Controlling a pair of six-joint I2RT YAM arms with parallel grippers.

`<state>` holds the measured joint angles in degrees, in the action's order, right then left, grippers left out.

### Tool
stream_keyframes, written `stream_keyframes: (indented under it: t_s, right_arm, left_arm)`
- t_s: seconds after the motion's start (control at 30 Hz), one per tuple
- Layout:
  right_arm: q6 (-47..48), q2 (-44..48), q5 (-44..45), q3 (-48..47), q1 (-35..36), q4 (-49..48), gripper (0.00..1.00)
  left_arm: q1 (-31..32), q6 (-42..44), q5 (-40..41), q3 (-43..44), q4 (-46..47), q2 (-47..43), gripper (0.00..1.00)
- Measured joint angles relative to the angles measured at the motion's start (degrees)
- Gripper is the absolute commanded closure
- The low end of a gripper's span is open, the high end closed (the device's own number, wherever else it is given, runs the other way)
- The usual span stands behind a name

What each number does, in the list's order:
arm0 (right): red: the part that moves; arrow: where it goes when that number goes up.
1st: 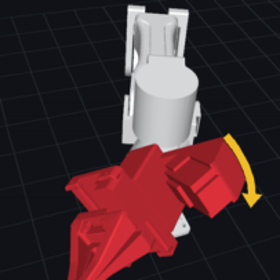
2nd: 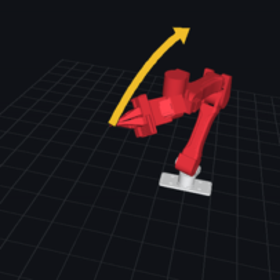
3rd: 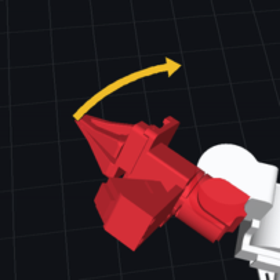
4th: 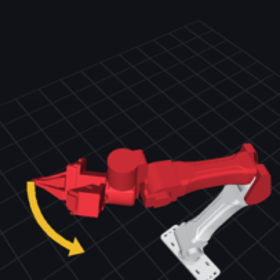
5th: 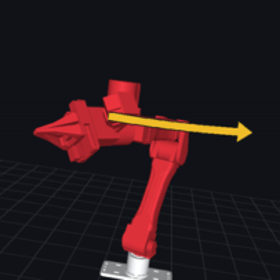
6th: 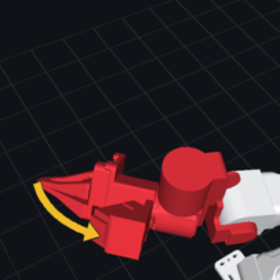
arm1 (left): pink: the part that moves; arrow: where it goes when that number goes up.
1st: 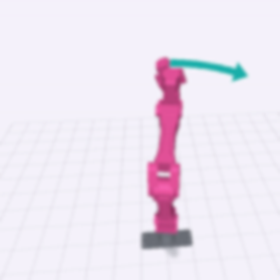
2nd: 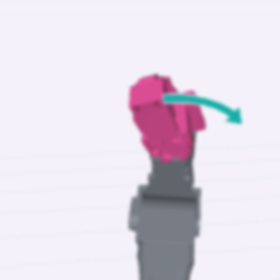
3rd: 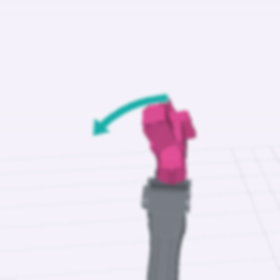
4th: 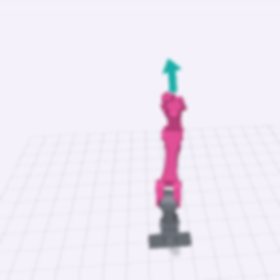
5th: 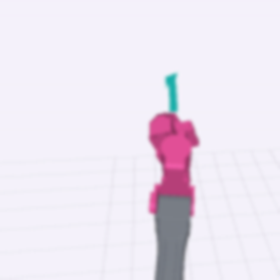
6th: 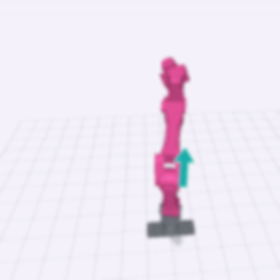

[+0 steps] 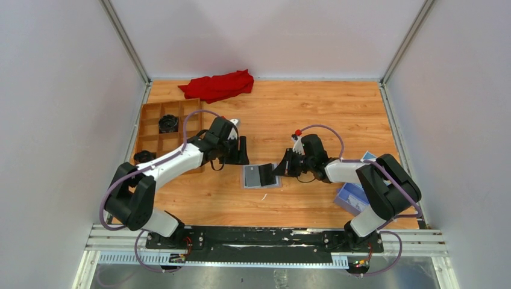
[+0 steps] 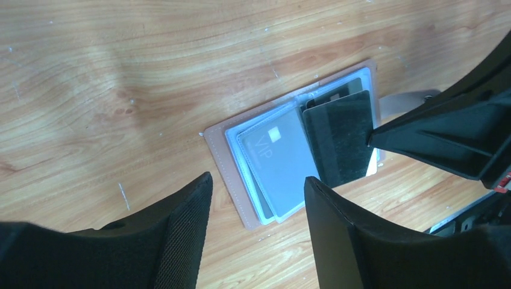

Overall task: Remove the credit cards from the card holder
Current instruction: Remove the credit card from the card holder.

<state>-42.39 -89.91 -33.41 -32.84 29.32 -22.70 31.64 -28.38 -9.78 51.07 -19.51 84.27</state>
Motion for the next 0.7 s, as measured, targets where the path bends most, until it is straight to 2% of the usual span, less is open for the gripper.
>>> stream_keyframes:
  t_s: [0.1,0.17,0.37,0.6,0.63,0.7]
  right_arm:
    - [0.0,0.0,0.0,0.0,0.0,0.0,1.0]
    - [0.0,0.0,-0.1,0.0,0.0,0.0,1.0]
    - [0.0,0.0,-0.1,0.0,0.0,0.0,1.0]
    - [0.0,0.0,-0.1,0.0,0.0,0.0,1.0]
    - [0.0,-0.2,-0.1,-0.1,0.0,0.0,1.0]
    - [0.0,-0.8,-0.1,-0.4,0.0,-0.1,1.0]
  left_arm:
    - [0.0,0.6,0.0,-0.1,0.2,-1.7,0.34]
    - [0.0,0.8,-0.2,-0.6,0.9,-2.9,0.24]
    - [0.0,0.9,-1.7,-5.3,5.8,-7.0,0.23]
    - [0.0,1.4,-1.1,-7.1,6.7,-9.6,0.13]
    - [0.0,1.7,-1.0,-7.1,6.6,-9.8,0.05]
    - [0.0,2.3,-1.2,-7.1,6.6,-9.9,0.0]
